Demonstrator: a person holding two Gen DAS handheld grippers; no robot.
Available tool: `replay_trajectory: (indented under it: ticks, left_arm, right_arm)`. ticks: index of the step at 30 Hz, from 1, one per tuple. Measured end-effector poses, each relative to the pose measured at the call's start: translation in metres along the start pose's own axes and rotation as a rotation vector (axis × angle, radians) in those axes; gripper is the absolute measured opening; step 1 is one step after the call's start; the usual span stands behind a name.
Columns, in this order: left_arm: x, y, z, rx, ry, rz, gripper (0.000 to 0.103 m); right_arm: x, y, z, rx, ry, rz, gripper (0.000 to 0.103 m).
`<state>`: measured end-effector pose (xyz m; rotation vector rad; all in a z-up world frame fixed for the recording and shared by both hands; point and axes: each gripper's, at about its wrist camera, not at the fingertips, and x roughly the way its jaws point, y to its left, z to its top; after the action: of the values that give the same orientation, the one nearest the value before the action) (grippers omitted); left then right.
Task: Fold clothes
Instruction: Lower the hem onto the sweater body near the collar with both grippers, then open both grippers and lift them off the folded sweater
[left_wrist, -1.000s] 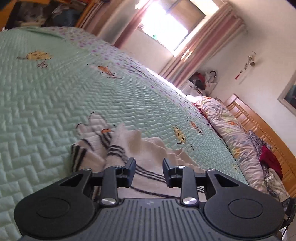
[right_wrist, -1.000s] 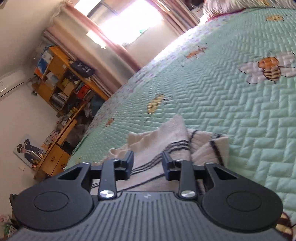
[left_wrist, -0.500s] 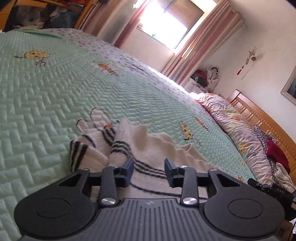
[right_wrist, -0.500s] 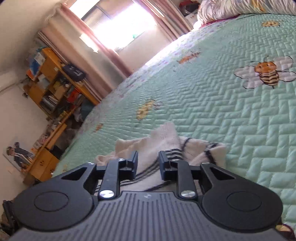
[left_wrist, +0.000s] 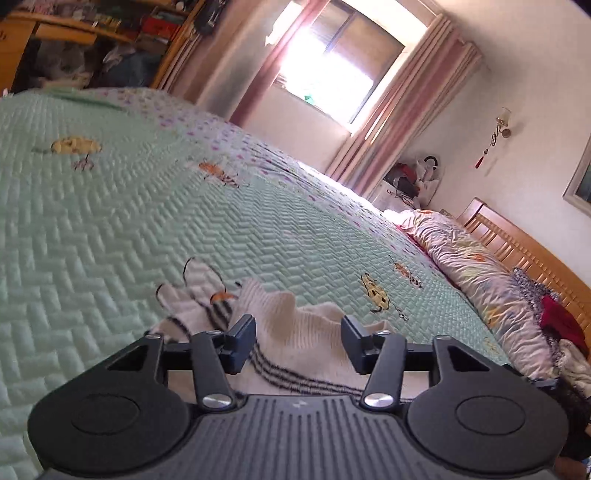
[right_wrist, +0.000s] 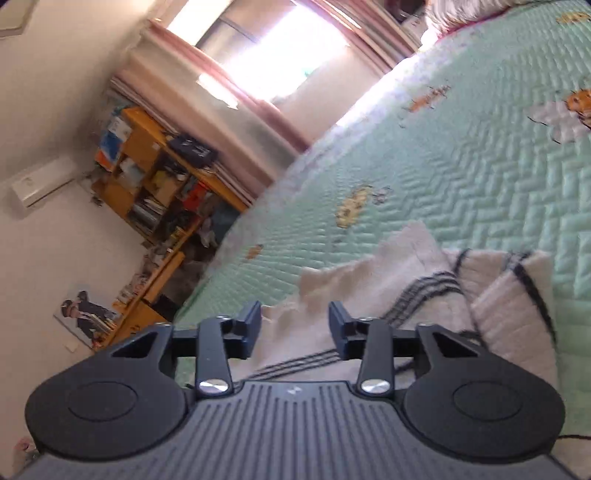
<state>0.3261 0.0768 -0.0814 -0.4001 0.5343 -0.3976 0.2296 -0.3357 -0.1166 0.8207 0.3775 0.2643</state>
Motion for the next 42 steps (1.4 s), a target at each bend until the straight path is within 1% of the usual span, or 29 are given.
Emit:
replay_trajectory:
  ticks: [1, 2, 3, 5, 6, 8, 11, 14, 15, 16, 17, 19, 20, 21, 23, 24, 25, 26, 27, 29, 31, 33, 34, 35, 36, 37, 39, 41, 42]
  left_arm:
    - [0.01, -0.006, 0.0, 0.044, 0.003, 0.046, 0.058]
    - [0.021, -0.008, -0.001, 0.072, 0.017, 0.087, 0.058]
    - [0.032, -0.004, -0.002, 0.065, 0.041, 0.116, 0.058]
    - [0.048, 0.011, -0.005, 0.031, 0.08, 0.2, 0.054]
    - [0.052, 0.019, -0.006, 0.015, 0.084, 0.222, 0.05]
    - [0.051, 0.034, -0.007, -0.045, 0.069, 0.188, 0.049]
    - [0.05, 0.032, -0.005, 0.0, 0.068, 0.199, 0.049]
    - [0.041, 0.024, -0.002, 0.035, 0.056, 0.23, 0.049]
    - [0.029, 0.019, 0.001, 0.052, 0.02, 0.227, 0.048]
    - [0.017, 0.014, 0.004, 0.07, -0.016, 0.224, 0.051]
    - [0.006, 0.007, 0.008, 0.076, -0.047, 0.201, 0.053]
    - [-0.012, -0.004, 0.014, 0.081, -0.092, 0.162, 0.061]
    - [-0.014, -0.012, 0.014, 0.098, -0.09, 0.16, 0.063]
    - [-0.016, -0.019, 0.014, 0.115, -0.089, 0.158, 0.064]
    - [-0.019, -0.031, 0.011, 0.152, -0.079, 0.161, 0.064]
    - [-0.021, -0.034, 0.008, 0.172, -0.069, 0.167, 0.065]
    - [-0.022, -0.038, 0.005, 0.192, -0.06, 0.173, 0.069]
    - [-0.023, -0.033, 0.004, 0.18, -0.044, 0.158, 0.071]
    - [-0.02, -0.027, 0.005, 0.155, -0.022, 0.16, 0.071]
    - [-0.015, -0.015, 0.005, 0.117, 0.019, 0.168, 0.071]
    - [-0.009, -0.002, 0.001, 0.092, 0.054, 0.18, 0.071]
    - [0.011, 0.009, -0.012, 0.119, 0.127, 0.247, 0.071]
    - [0.016, 0.014, -0.017, 0.121, 0.136, 0.255, 0.072]
    - [0.014, 0.015, -0.018, 0.112, 0.125, 0.249, 0.072]
    - [0.012, 0.017, -0.018, 0.104, 0.113, 0.243, 0.072]
    - [0.007, 0.015, -0.014, 0.092, 0.108, 0.243, 0.072]
    - [-0.016, 0.01, -0.009, 0.101, 0.07, 0.221, 0.072]
    - [-0.043, 0.009, -0.011, 0.116, 0.034, 0.221, 0.074]
    - [-0.056, 0.012, -0.014, 0.096, 0.028, 0.223, 0.077]
  right_arm:
    - [0.009, 0.002, 0.0, 0.003, 0.008, 0.018, 0.067]
    - [0.018, 0.004, -0.001, 0.006, 0.016, 0.036, 0.067]
    - [0.027, 0.0, 0.0, 0.019, 0.025, 0.024, 0.067]
    - [0.044, -0.019, 0.005, 0.061, 0.037, -0.03, 0.066]
    - [0.046, -0.029, 0.009, 0.077, 0.033, -0.043, 0.062]
    - [0.048, -0.046, 0.02, 0.094, 0.018, -0.059, 0.058]
    - [0.038, -0.062, 0.031, 0.119, -0.023, -0.076, 0.057]
    - [0.017, -0.069, 0.038, 0.157, -0.094, -0.175, 0.058]
    - [0.008, -0.063, 0.038, 0.133, -0.105, -0.18, 0.059]
    - [0.0, -0.052, 0.038, 0.077, -0.111, -0.177, 0.06]
    - [-0.009, -0.041, 0.038, 0.021, -0.117, -0.174, 0.06]
    - [-0.024, -0.018, 0.035, -0.071, -0.124, -0.133, 0.067]
    - [-0.026, -0.01, 0.033, -0.083, -0.122, -0.106, 0.069]
    - [-0.026, -0.005, 0.031, -0.086, -0.108, -0.101, 0.069]
    - [-0.023, 0.003, 0.025, -0.096, -0.069, -0.114, 0.069]
    - [-0.022, 0.008, 0.021, -0.119, -0.048, -0.14, 0.069]
    - [-0.024, 0.01, 0.018, -0.161, -0.031, -0.175, 0.069]
    - [-0.026, 0.01, 0.017, -0.201, -0.021, -0.191, 0.069]
    - [-0.027, 0.007, 0.017, -0.223, -0.012, -0.197, 0.069]
    - [-0.028, -0.006, 0.024, -0.199, 0.013, -0.234, 0.069]
    - [-0.032, -0.014, 0.024, -0.18, 0.021, -0.22, 0.069]
    - [-0.031, -0.014, 0.018, -0.199, 0.046, -0.195, 0.069]
    - [-0.026, -0.017, 0.012, -0.211, 0.082, -0.215, 0.069]
    - [-0.02, -0.021, 0.006, -0.219, 0.124, -0.247, 0.069]
    - [-0.021, -0.024, 0.003, -0.21, 0.125, -0.256, 0.069]
    - [-0.026, -0.026, 0.002, -0.189, 0.101, -0.252, 0.069]
    - [-0.039, -0.028, 0.002, -0.148, 0.051, -0.24, 0.069]
    - [-0.059, -0.02, 0.002, -0.154, 0.012, -0.246, 0.069]
    - [-0.071, -0.014, 0.0, -0.167, -0.001, -0.246, 0.069]
